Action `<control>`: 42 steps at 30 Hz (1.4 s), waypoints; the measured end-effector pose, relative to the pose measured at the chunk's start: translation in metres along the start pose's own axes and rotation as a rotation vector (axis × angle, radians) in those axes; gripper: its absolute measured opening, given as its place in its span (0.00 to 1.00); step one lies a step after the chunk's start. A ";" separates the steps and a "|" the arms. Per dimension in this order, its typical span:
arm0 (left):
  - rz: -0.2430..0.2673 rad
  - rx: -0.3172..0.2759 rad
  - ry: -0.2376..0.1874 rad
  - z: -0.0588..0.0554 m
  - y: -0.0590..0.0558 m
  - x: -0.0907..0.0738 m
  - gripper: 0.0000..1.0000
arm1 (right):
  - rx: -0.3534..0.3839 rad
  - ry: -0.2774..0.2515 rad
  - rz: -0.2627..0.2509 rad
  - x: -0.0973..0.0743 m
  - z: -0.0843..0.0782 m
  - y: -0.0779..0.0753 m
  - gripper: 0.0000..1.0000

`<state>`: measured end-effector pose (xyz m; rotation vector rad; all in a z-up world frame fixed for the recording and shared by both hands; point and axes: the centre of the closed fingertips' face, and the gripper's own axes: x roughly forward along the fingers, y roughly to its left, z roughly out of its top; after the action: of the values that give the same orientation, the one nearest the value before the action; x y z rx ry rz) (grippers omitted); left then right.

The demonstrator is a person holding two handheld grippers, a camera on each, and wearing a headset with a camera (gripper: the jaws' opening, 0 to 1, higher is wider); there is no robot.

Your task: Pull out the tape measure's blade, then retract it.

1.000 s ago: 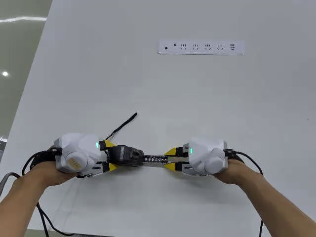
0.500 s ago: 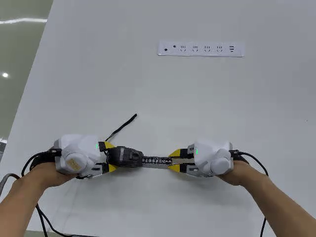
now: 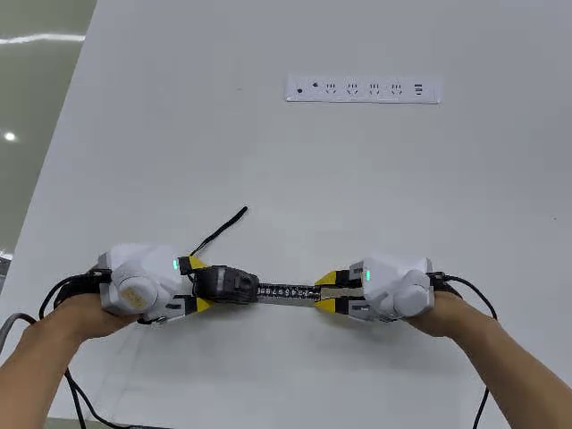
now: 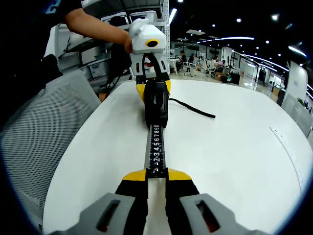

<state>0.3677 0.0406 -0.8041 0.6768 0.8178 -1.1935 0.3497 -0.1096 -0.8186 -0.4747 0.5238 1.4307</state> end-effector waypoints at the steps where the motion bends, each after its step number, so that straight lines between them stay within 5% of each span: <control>1: 0.000 0.000 0.000 0.000 0.000 0.000 0.27 | 0.000 0.001 0.001 -0.001 -0.001 0.000 0.10; 42: 0.000 -0.001 0.001 0.002 0.000 0.001 0.27 | 0.017 0.043 -0.005 -0.045 -0.041 -0.002 0.10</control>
<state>0.3677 0.0385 -0.8035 0.6770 0.8196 -1.1929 0.3464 -0.1702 -0.8240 -0.4941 0.5682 1.4124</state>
